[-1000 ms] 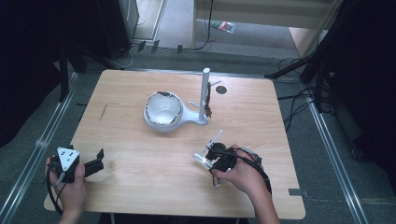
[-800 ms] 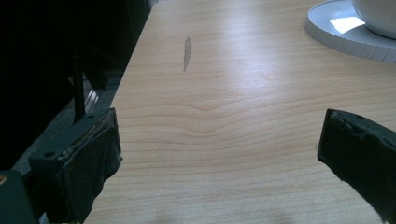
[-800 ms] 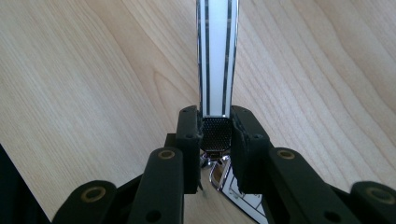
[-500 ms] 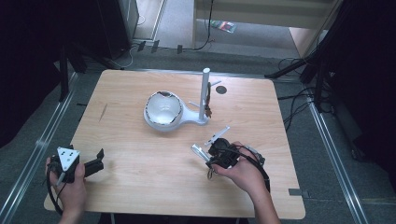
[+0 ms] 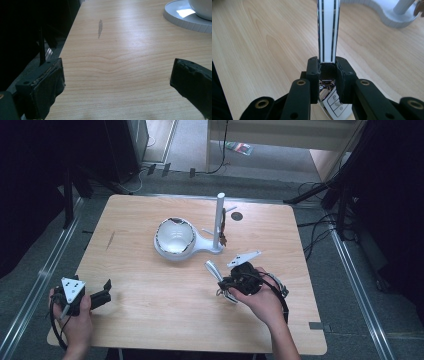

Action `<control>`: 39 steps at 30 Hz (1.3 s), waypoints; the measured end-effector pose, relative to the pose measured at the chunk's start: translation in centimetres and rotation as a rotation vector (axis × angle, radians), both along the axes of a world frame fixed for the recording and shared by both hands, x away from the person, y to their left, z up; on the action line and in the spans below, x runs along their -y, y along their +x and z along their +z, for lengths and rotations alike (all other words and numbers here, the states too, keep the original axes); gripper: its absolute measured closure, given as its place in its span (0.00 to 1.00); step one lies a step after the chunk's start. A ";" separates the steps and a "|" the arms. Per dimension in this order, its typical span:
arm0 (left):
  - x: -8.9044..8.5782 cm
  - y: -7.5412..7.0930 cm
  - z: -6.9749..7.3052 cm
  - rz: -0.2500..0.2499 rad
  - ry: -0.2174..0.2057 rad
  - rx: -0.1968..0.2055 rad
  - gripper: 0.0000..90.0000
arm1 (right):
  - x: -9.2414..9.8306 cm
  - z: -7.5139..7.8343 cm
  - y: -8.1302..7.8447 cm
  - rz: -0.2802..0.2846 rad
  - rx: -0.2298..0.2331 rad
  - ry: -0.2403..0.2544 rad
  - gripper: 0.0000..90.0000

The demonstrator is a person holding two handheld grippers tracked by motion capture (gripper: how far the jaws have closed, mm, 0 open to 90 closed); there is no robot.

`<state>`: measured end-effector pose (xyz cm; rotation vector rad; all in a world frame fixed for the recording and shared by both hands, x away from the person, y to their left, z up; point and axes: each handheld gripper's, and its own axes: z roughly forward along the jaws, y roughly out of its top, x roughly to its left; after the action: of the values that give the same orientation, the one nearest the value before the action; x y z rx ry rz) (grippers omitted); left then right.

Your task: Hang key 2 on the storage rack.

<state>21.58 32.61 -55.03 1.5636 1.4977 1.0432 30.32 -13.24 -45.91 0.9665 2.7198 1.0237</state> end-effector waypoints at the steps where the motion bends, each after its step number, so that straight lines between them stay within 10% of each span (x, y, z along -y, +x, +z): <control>1: 0.0 0.0 0.0 0.000 0.001 0.000 0.00 | 0.2 0.1 0.0 -0.010 0.008 0.020 0.84; 14: 0.1 0.0 0.0 0.002 0.011 0.001 0.00 | 1.9 0.9 1.1 -0.062 0.071 0.216 0.84; 39: 0.2 0.0 0.0 -0.005 0.016 0.000 0.00 | 1.5 1.3 5.6 -0.134 0.024 0.298 0.84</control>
<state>21.56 32.39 -55.04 1.5778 1.4884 1.0551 35.96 -14.76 -44.59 1.1510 2.4873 1.4302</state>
